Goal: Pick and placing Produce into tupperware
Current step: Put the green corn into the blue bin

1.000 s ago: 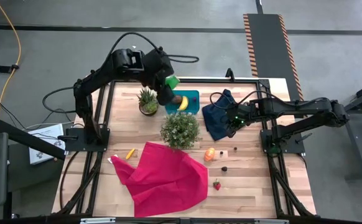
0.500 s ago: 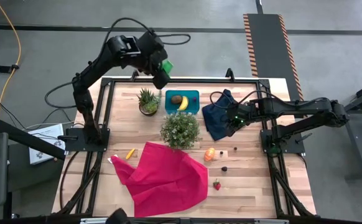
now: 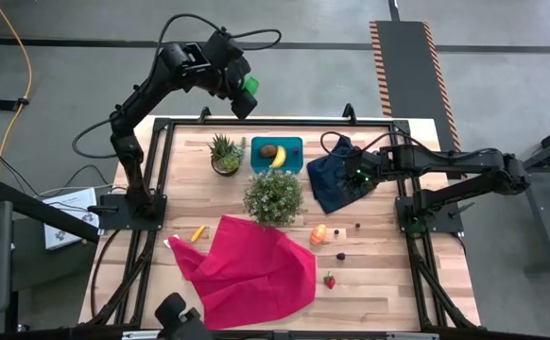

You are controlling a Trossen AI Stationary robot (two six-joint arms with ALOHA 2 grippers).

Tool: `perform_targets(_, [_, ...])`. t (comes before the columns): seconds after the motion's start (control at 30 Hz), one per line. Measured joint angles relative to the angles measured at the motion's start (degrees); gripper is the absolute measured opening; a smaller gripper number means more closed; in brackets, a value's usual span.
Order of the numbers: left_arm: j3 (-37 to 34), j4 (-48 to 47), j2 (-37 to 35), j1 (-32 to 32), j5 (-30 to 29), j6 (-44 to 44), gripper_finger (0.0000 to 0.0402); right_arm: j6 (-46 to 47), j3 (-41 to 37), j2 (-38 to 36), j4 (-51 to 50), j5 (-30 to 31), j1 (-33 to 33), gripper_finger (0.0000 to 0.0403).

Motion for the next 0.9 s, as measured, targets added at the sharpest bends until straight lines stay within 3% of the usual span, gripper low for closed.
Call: perform_targets(0.9, [0.0,2.9,16.4,0.6,4.6,6.5,0.0196,2.7,0.0,0.0,0.2,0.0,-2.2,0.0199])
